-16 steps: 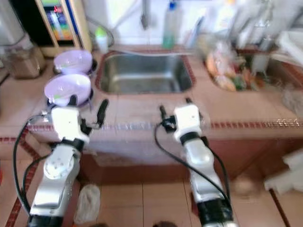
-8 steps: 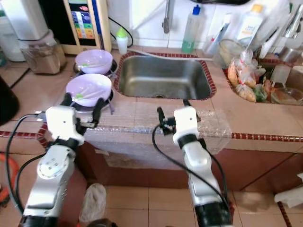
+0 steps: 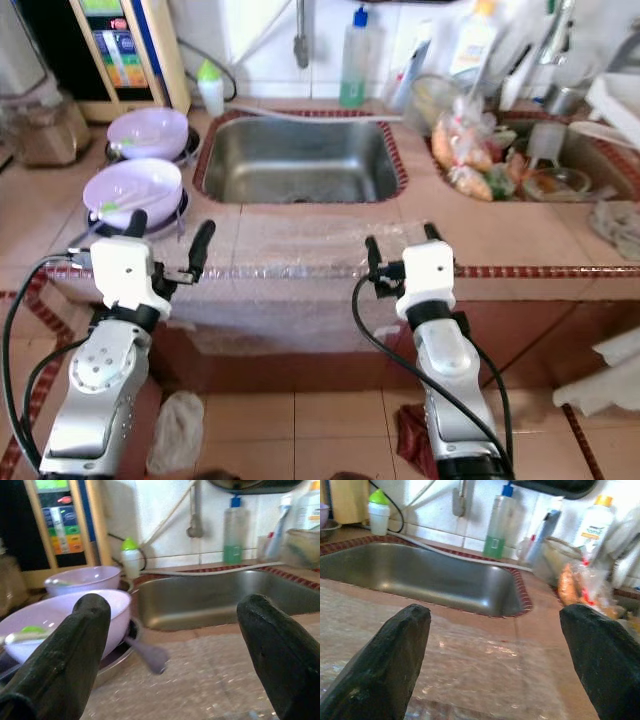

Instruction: Kitchen organization

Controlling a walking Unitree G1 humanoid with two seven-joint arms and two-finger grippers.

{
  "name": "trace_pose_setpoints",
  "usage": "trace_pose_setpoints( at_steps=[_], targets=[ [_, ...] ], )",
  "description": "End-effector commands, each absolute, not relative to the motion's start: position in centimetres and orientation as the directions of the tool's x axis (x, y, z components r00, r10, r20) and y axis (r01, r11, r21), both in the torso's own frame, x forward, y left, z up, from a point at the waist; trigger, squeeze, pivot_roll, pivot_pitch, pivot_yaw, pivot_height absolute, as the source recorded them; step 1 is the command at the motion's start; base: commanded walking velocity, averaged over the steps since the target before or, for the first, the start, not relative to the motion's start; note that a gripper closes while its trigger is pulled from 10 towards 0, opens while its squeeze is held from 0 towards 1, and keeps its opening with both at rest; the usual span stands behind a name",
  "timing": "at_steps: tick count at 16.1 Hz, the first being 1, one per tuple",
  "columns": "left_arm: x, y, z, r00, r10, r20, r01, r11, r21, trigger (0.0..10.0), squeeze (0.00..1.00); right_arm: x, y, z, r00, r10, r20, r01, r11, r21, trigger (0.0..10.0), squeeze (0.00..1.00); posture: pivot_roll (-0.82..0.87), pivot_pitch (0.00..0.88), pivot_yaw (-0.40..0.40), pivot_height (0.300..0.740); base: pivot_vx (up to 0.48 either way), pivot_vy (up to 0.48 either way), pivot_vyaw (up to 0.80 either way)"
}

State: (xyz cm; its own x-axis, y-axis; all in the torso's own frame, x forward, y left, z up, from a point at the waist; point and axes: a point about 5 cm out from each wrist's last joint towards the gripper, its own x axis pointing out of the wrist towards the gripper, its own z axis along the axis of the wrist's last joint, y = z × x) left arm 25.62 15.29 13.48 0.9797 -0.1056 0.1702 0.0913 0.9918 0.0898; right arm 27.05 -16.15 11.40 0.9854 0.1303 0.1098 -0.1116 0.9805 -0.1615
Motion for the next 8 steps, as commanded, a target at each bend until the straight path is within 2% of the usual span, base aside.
trace_pose_setpoints(
  at_steps=[1, 3, 5, 8],
  targets=[
    [25.7, 16.0, 14.0, 0.98, -0.048, 0.192, 0.03, 0.995, 0.096, 10.0, 0.0, 27.2, -15.5, 11.8, 0.981, 0.148, 0.122, -0.129, 0.981, -0.146, 10.0, 0.0, 0.02, 0.0, 0.015, 0.74, 0.0, 0.0, 0.0],
    [25.6, 16.7, 14.0, 0.982, 0.018, 0.187, -0.036, 0.995, 0.088, 10.0, 0.0, 27.2, -15.4, 12.2, 0.979, 0.154, 0.131, -0.135, 0.98, -0.146, 10.0, 0.0, 0.02, 0.0, 0.015, 0.74, 0.0, 0.0, 0.0],
    [25.2, 18.3, 12.6, 0.987, 0.124, 0.1, -0.126, 0.992, 0.012, 10.0, 0.0, 27.2, -15.5, 12.7, 0.977, 0.151, 0.148, -0.13, 0.981, -0.142, 10.0, 0.0, 0.02, 0.0, 0.011, 0.74, 0.0, 0.0, 0.0],
    [24.3, 18.6, 12.0, 0.99, 0.105, 0.088, -0.109, 0.993, 0.04, 10.0, 0.0, 27.1, -15.7, 12.5, 0.982, 0.13, 0.136, -0.114, 0.986, -0.124, 10.0, 0.0, 0.03, 0.0, 0.003, 0.74, 0.0, 0.0, 0.0]
  ],
)
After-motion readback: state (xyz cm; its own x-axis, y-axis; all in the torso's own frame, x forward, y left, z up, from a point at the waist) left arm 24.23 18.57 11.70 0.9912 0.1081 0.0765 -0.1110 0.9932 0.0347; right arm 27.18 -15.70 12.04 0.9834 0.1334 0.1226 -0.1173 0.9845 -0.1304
